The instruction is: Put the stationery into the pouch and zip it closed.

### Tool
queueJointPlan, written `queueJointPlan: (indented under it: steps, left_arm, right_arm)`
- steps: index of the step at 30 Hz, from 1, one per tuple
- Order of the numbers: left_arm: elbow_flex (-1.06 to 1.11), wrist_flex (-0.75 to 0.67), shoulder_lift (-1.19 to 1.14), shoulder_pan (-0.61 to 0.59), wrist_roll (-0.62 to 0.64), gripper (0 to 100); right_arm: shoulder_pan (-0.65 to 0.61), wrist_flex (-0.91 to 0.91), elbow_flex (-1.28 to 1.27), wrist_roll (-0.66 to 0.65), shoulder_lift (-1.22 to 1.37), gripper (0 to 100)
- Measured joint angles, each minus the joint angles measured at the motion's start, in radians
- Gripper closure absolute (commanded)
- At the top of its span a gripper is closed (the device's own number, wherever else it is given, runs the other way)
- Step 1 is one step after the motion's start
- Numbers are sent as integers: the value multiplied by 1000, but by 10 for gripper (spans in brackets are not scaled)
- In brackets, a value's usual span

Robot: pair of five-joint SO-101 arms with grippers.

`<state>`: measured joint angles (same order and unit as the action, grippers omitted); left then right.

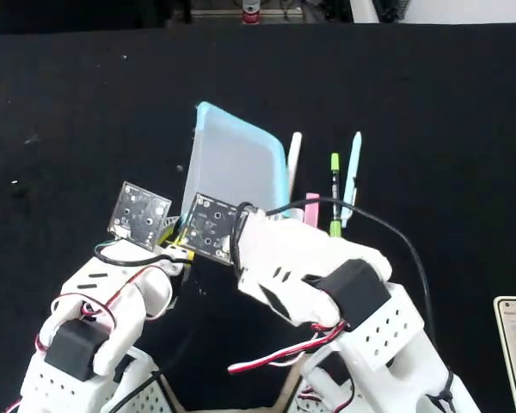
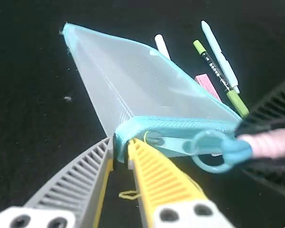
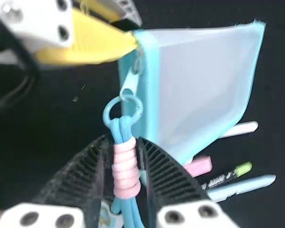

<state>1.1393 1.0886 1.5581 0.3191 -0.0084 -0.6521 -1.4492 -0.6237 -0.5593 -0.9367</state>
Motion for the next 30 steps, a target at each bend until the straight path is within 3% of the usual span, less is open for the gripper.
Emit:
queueJointPlan:
  steps: [10,16,23,30]
  left_arm:
    - [0,-43,8,-3,0,970]
    - [-60,-60,-3,-164,2,970]
    - [-184,-60,2,-256,0,968]
    - [-313,-40,-130,-262,0,967]
  right_arm:
    - [3,-149,0,0,-292,988]
    - [140,-81,2,-2,-388,988]
    - [195,91,23,-2,-184,988]
    - [199,89,307,54,87,988]
